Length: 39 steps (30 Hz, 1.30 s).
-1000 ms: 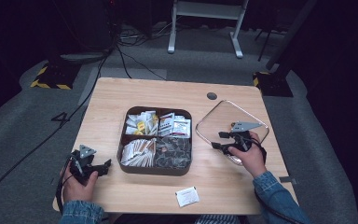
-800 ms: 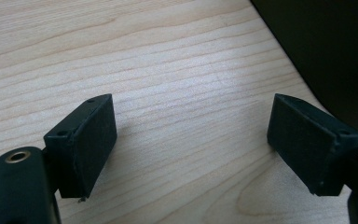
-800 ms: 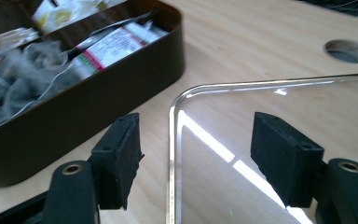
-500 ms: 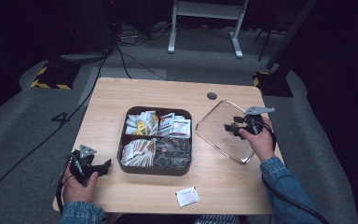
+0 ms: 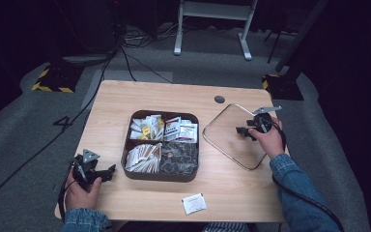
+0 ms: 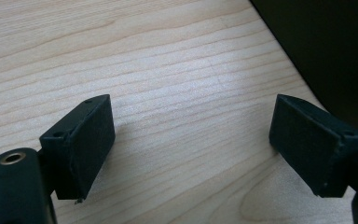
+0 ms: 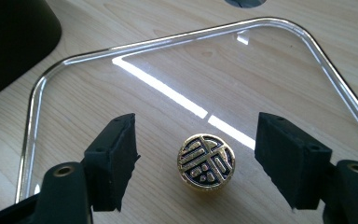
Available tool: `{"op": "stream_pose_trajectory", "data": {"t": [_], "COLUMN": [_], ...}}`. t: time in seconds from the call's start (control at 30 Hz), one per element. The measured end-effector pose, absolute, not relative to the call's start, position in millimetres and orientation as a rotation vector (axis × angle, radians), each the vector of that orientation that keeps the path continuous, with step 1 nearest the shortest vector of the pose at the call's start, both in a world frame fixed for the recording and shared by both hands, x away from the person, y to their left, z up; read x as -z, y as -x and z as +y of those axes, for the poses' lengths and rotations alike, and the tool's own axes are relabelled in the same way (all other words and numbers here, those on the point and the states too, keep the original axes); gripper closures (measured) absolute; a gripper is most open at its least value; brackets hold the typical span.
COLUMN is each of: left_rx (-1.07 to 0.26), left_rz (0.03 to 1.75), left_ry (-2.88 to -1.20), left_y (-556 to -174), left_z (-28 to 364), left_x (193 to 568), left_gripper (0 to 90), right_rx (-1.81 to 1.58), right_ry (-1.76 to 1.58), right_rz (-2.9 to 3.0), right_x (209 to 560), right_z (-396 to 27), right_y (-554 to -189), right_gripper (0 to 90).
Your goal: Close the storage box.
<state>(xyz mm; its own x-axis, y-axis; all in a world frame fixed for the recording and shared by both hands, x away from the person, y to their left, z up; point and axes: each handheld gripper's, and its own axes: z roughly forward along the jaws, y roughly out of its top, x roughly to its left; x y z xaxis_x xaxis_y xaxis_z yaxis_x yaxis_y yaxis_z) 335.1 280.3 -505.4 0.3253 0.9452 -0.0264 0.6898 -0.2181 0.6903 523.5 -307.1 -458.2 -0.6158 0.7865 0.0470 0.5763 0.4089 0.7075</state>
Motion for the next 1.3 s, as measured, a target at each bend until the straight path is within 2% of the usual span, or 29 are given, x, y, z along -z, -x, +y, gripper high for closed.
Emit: {"op": "stream_pose_trajectory", "data": {"t": [0.27,0.57,1.03,1.3], "left_rx": [-0.542,-0.542,-0.541,-0.543], "left_rz": [1.437,1.437,1.438,1.437], "left_ry": [-1.986,-1.986,-1.986,-1.986], "left_y": [-335,-335,-335,-335], "left_z": [280,280,280,280], "left_x": [506,505,505,505], "left_gripper": [14.5,14.5,14.5,14.5], "right_rx": [-0.981,-0.947,-0.94,-0.996], "right_ry": [-1.241,-1.184,-1.16,-1.122], "right_rz": [2.421,2.415,2.407,2.403], "right_x": [478,485,483,462], "right_z": [-309,-312,-311,-315], "right_y": [-529,-525,-525,-520], "right_gripper": [38.2,57.7,58.6,58.6]}}
